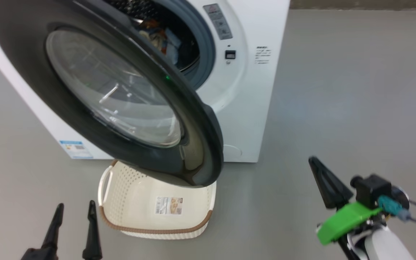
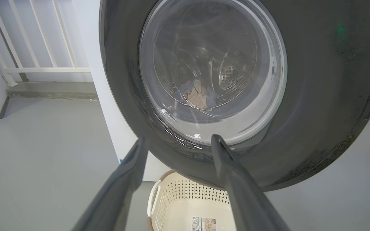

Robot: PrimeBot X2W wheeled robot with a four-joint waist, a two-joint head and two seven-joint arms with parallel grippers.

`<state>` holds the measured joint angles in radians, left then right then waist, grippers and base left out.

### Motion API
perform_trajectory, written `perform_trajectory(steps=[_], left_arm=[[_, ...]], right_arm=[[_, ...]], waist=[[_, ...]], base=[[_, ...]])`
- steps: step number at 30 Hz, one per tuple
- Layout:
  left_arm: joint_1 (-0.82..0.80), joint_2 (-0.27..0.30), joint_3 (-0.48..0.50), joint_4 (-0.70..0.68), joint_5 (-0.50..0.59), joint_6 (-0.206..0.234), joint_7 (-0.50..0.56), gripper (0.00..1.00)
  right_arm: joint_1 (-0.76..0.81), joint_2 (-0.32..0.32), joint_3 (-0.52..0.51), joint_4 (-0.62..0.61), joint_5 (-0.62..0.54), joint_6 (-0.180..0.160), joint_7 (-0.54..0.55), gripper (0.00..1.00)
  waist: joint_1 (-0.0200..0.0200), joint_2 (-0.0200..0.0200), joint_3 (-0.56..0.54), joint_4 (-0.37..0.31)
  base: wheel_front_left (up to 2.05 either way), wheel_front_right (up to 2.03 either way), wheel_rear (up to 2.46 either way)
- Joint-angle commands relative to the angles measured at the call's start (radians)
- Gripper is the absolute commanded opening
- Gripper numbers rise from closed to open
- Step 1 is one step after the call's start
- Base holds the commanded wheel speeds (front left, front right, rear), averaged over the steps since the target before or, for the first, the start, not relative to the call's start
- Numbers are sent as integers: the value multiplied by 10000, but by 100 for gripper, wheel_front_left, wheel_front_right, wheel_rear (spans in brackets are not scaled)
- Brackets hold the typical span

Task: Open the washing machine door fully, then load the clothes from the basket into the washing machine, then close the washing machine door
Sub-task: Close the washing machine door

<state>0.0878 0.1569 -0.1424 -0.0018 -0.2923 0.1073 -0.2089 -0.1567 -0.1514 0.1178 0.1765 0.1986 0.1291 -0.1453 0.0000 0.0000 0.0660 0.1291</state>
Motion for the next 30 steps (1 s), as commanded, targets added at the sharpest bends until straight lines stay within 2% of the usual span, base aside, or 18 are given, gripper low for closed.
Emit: perform_trajectory(steps=[1, 7, 15, 22, 26, 30], left_arm=[[-457, 96, 259, -302, 100, 56, -119, 100], [-625, -96, -104, -264, 221, 51, -188, 100], [-700, -134, -191, -196, 219, 77, -242, 100], [-687, -128, -217, -265, 200, 122, -283, 100], [-661, -92, -240, -300, 207, 152, -279, 100], [-676, -73, -264, -351, 201, 180, -270, 100]], right_arm=[[-552, -96, 291, -68, 199, 16, -123, 0], [-2244, -185, 631, 863, 358, 16, -531, 0], [-3483, -107, 792, 577, 397, 16, -831, 0], [-3746, 99, 1415, -1285, 285, 16, -772, 0], [-3480, 184, 2024, -2420, 330, 16, -342, 0], [-3067, 210, 2784, -2998, 530, 16, 316, 0]], waist=[[0, 0, 247, 295], [0, 0, 484, 829], [0, 0, 484, 1113], [0, 0, 447, 1231], [0, 0, 418, 1262], [0, 0, 431, 1300]], base=[[0, 0, 0], [0, 0, 0], [0, 0, 0], [0, 0, 0], [0, 0, 0], [0, 0, 0]])
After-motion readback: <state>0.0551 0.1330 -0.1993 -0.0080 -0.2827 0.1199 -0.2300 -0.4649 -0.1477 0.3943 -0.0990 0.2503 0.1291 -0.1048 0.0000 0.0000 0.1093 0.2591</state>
